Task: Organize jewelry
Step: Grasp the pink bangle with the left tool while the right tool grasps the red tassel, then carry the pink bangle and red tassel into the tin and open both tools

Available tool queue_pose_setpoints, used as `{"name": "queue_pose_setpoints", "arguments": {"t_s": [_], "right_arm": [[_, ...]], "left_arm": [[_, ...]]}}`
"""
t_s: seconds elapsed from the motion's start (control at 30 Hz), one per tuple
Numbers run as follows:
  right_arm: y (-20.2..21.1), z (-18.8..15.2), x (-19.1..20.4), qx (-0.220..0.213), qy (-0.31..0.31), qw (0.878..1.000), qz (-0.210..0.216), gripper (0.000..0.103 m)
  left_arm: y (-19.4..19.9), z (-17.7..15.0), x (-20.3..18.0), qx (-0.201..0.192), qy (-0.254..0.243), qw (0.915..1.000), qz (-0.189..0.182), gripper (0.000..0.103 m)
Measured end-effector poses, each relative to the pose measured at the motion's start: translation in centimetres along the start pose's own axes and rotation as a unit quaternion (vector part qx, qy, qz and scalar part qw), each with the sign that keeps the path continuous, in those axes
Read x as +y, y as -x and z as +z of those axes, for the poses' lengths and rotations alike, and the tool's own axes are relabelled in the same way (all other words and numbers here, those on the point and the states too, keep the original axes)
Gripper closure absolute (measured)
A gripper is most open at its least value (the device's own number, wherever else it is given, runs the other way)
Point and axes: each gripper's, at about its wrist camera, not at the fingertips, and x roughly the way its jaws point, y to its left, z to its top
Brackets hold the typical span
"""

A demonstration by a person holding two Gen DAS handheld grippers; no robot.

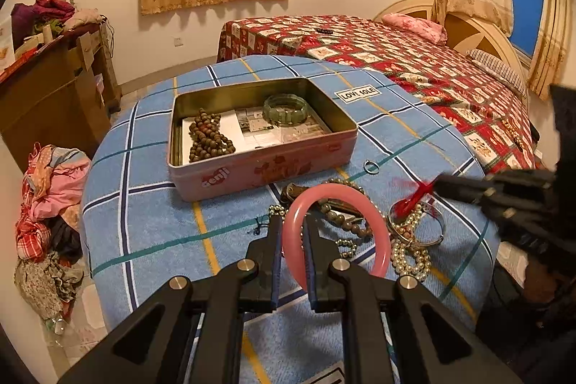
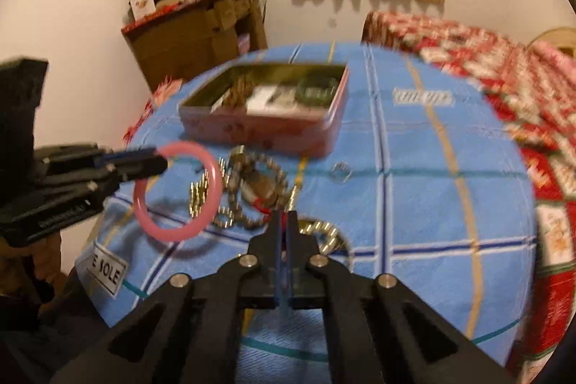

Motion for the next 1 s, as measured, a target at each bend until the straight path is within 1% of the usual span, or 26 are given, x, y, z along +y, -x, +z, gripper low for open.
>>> {"name": "queue_pose_setpoints", "arguments": {"t_s": [0.17, 0.3, 0.63, 0.8, 1.0], "right_arm": [[2.0, 1.9, -0.1, -0.026, 0.002, 1.0, -0.001, 0.101], [2.1, 3.0, -0.4, -0.034, 0.004, 0.999, -0.002, 0.101], [0.2, 6.8, -1.7, -0.047, 0.007, 0.999, 0.002, 0.101], [-1.2, 8.9, -2.0, -0.051, 0.013, 0.999, 0.001, 0.101], [-3.4, 10.8, -1.5, -0.043, 0.023, 0.999, 0.006, 0.101]], "left_arm": [[0.8, 0.8, 0.0, -0.012, -0.001, 0.9999, 0.0, 0.093], [1.4, 2.0, 0.3, -0.027, -0.004, 0.9996, 0.004, 0.093], [1.1, 5.8, 3.0, -0.061, 0.011, 0.9976, 0.032, 0.093], [0.2, 7.4, 4.6, -0.066, 0.022, 0.9967, 0.043, 0.093], [-1.6, 9.1, 5.5, -0.062, 0.025, 0.9968, 0.044, 0.093]]}}
